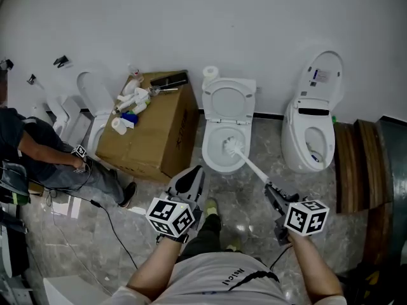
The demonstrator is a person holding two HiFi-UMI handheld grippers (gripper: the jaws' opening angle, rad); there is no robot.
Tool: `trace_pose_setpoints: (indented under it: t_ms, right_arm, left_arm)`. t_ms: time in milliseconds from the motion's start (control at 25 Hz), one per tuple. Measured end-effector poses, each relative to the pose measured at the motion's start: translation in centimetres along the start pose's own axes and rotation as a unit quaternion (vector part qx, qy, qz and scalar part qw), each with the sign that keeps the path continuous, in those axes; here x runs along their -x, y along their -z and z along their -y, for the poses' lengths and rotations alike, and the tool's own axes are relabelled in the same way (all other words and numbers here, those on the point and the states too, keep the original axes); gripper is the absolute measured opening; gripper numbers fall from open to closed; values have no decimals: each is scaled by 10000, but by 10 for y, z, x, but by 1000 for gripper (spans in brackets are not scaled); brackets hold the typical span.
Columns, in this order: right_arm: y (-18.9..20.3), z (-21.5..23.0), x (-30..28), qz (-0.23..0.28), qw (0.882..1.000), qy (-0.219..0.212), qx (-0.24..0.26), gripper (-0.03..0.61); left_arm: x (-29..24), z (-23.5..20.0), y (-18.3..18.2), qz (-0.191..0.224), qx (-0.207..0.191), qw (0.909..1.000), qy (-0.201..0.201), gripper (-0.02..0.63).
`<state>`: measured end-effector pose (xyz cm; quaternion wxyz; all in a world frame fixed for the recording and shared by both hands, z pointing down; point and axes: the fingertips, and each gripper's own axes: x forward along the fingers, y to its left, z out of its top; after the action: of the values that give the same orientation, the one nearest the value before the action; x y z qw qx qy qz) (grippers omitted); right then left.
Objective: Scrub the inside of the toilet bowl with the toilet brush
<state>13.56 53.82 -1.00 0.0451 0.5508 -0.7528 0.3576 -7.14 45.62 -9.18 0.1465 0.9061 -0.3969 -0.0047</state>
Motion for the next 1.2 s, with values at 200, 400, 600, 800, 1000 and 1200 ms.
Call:
trace_pose_setpoints:
  t_ms: [200,400,600,800,1000,1200]
  right_arm:
    - [-15,15,-50,-209,9997,112,-88,158]
    - [-37,27,-115,-387,9987,217,-254,158]
    - [-41,38,-187,-681,9963,317,-423,158]
    - [-34,57,-250,-989,9914,399,-761,158]
    - [-15,89,-315,-1307,9855,419,-994,158]
    - [5,133,-381,-1677,9778,387,-1193,158]
  left_arm:
    - [-44,-40,2,-71,-35,10000,28,8]
    - [-100,-94,4,-212,-86,9997,114,8]
    - [-150,-156,10,-372,34,9991,216,8]
    - [-189,-206,20,-548,80,9979,335,8]
    - [-225,-243,51,-704,107,9970,301,8]
    - [-262,-274,91,-904,309,9954,-12,8]
